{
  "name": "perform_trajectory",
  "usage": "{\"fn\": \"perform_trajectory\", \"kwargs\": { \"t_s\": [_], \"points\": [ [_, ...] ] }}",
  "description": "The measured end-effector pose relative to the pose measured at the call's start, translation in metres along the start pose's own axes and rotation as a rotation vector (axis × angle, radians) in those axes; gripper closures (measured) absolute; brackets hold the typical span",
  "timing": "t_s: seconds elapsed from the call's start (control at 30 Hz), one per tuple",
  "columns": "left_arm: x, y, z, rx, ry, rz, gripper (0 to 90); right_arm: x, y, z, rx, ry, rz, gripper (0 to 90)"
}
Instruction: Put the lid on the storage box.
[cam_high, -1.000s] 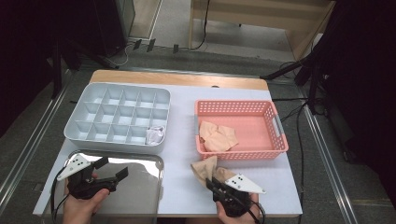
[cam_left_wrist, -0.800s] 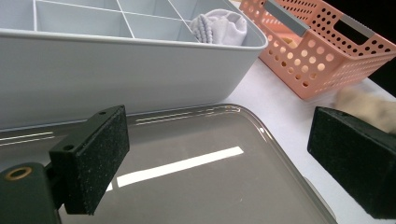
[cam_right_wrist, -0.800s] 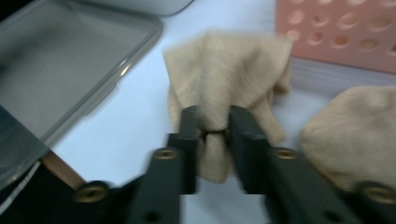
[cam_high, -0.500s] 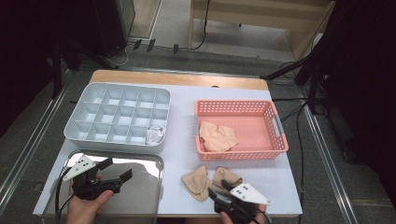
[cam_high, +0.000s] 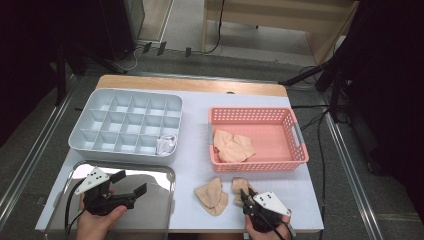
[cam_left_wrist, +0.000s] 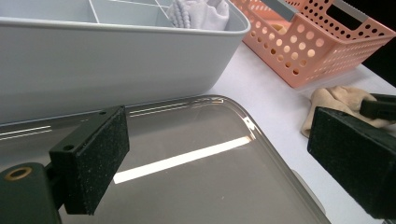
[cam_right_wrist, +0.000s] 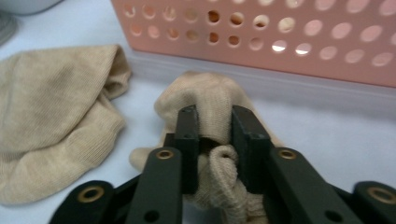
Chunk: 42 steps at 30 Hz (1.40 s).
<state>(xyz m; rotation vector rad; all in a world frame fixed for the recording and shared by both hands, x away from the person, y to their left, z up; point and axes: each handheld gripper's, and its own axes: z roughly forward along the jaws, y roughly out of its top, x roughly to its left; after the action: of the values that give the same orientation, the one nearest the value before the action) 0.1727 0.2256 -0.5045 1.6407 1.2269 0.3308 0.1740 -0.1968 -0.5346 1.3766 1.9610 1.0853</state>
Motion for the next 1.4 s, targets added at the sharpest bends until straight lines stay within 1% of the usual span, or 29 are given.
{"fn": "perform_trajectory", "kwargs": {
  "t_s": [0.03, 0.1, 0.2, 0.27, 0.3, 0.33, 0.37, 0.4, 0.43, 0.47, 0.5, 0.53, 0.57, 0.6, 0.67, 0.73, 0.77, 0.8, 0.83, 0.87, 0.93, 0.97, 1.0, 1.1, 1.2, 1.23, 1.27, 1.33, 1.4],
  "points": [
    [-0.001, 0.0, 0.0, 0.002, -0.003, 0.0, 6.3, -0.004, 0.002, -0.002, -0.008, 0.002, 0.011, 77.7],
    [-0.004, 0.0, 0.001, 0.005, -0.004, 0.005, 6.3, -0.014, 0.006, -0.009, -0.026, -0.013, 0.035, 78.3],
    [-0.008, -0.001, 0.004, 0.01, -0.011, 0.004, 6.3, -0.034, 0.008, -0.019, -0.049, -0.044, 0.077, 78.7],
    [-0.01, -0.001, 0.007, 0.017, -0.017, 0.001, 6.3, -0.052, 0.005, -0.026, -0.071, -0.085, 0.084, 78.9],
    [-0.011, -0.001, 0.008, 0.017, -0.016, -0.001, 6.3, -0.058, 0.003, -0.028, -0.074, -0.109, 0.087, 79.1],
    [-0.013, 0.0, 0.011, 0.024, -0.022, -0.001, 6.3, -0.063, 0.002, -0.029, -0.074, -0.121, 0.087, 79.1],
    [-0.015, 0.0, 0.012, 0.026, -0.022, 0.001, 6.3, -0.07, 0.0, -0.03, -0.071, -0.143, 0.097, 79.1],
    [-0.016, 0.0, 0.013, 0.026, -0.021, 0.002, 6.3, -0.076, -0.002, -0.031, -0.074, -0.153, 0.111, 78.8],
    [-0.019, 0.001, 0.015, 0.025, -0.028, 0.001, 6.3, -0.079, -0.003, -0.031, -0.077, -0.161, 0.119, 76.5],
    [-0.021, 0.002, 0.016, 0.024, -0.031, -0.003, 6.3, -0.084, -0.004, -0.031, -0.073, -0.162, 0.141, 69.6],
    [-0.023, 0.002, 0.018, 0.024, -0.034, -0.005, 6.3, -0.087, -0.004, -0.031, -0.072, -0.148, 0.16, 62.0],
    [-0.026, 0.003, 0.019, 0.021, -0.037, -0.006, 6.3, -0.088, -0.004, -0.032, -0.074, -0.119, 0.176, 56.3],
    [-0.027, 0.002, 0.02, 0.025, -0.04, 0.0, 6.3, -0.087, -0.002, -0.034, -0.087, -0.093, 0.18, 52.8],
    [-0.03, 0.002, 0.021, 0.027, -0.038, 0.009, 6.3, -0.085, 0.0, -0.036, -0.1, -0.089, 0.169, 48.9],
    [-0.033, 0.0, 0.023, 0.037, -0.037, 0.018, 6.4, -0.076, 0.008, -0.046, -0.129, -0.083, 0.142, 47.3],
    [-0.035, -0.001, 0.025, 0.047, -0.033, 0.027, 7.2, -0.067, 0.013, -0.053, -0.153, -0.07, 0.136, 48.5],
    [-0.036, -0.002, 0.025, 0.048, -0.038, 0.026, 7.3, -0.059, 0.015, -0.058, -0.172, -0.057, 0.14, 50.4],
    [-0.037, -0.003, 0.026, 0.048, -0.041, 0.028, 7.5, -0.052, 0.015, -0.061, -0.178, -0.041, 0.146, 53.3],
    [-0.038, -0.003, 0.026, 0.046, -0.045, 0.035, 10.2, -0.044, 0.015, -0.061, -0.177, -0.012, 0.155, 55.7],
    [-0.039, -0.004, 0.026, 0.045, -0.049, 0.041, 13.7, -0.039, 0.014, -0.06, -0.17, 0.01, 0.157, 58.4],
    [-0.042, -0.004, 0.026, 0.041, -0.057, 0.046, 14.1, -0.02, 0.011, -0.052, -0.14, 0.067, 0.147, 61.4],
    [-0.043, -0.004, 0.026, 0.041, -0.058, 0.047, 14.1, -0.011, 0.01, -0.047, -0.12, 0.094, 0.155, 61.3],
    [-0.044, -0.004, 0.026, 0.038, -0.059, 0.047, 14.1, -0.004, 0.009, -0.043, -0.11, 0.117, 0.153, 61.2],
    [-0.046, -0.004, 0.026, 0.041, -0.065, 0.054, 14.2, 0.028, 0.007, -0.025, -0.073, 0.161, 0.124, 54.8],
    [-0.048, -0.006, 0.026, 0.05, -0.069, 0.059, 14.1, 0.053, 0.005, -0.007, -0.067, 0.159, 0.114, 43.4],
    [-0.049, -0.008, 0.027, 0.053, -0.07, 0.059, 14.2, 0.058, 0.004, -0.003, -0.058, 0.152, 0.11, 41.0],
    [-0.049, -0.009, 0.028, 0.058, -0.075, 0.064, 14.1, 0.064, 0.002, 0.004, -0.043, 0.131, 0.09, 40.6],
    [-0.051, -0.01, 0.029, 0.062, -0.078, 0.067, 14.2, 0.071, -0.002, 0.011, -0.027, 0.114, 0.065, 41.7],
    [-0.052, -0.011, 0.029, 0.067, -0.084, 0.07, 14.1, 0.075, -0.005, 0.015, -0.022, 0.093, 0.02, 47.8]
  ]
}}
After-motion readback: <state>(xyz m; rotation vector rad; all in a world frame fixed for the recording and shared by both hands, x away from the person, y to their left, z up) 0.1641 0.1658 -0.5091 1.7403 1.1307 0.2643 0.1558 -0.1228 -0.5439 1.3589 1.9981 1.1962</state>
